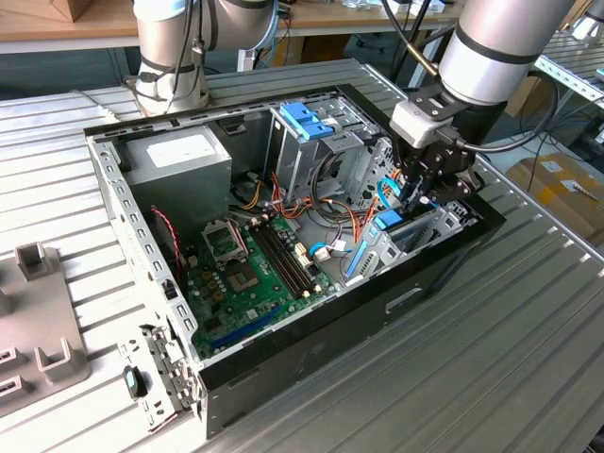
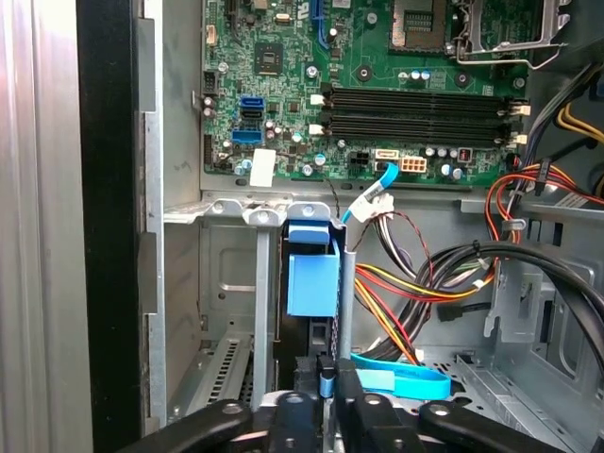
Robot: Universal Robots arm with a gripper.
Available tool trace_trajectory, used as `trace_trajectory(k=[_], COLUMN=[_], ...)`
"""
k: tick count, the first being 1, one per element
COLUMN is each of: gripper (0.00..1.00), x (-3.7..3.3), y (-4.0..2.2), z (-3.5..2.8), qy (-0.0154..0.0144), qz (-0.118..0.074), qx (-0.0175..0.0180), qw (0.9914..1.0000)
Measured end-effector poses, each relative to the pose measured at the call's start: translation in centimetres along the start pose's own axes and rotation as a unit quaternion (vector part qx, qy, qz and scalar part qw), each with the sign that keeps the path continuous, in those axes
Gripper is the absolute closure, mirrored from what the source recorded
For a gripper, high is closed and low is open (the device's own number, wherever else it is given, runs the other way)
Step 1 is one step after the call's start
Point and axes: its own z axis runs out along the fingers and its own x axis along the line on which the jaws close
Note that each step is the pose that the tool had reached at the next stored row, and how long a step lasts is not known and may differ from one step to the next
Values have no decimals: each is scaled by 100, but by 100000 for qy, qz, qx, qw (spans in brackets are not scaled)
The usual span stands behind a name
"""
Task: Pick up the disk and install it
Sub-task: 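Insert the first disk wire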
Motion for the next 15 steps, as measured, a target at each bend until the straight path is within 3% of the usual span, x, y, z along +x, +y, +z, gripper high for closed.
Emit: trace_trajectory(k=[3, 8, 15], gripper=[64, 64, 64], x=[0, 0, 0], y=[0, -4, -22], z=[-2, -20, -121], qy=[21, 80, 156], qz=[-2, -3, -18], qx=[-1, -8, -37], qw=[100000, 100000, 100000])
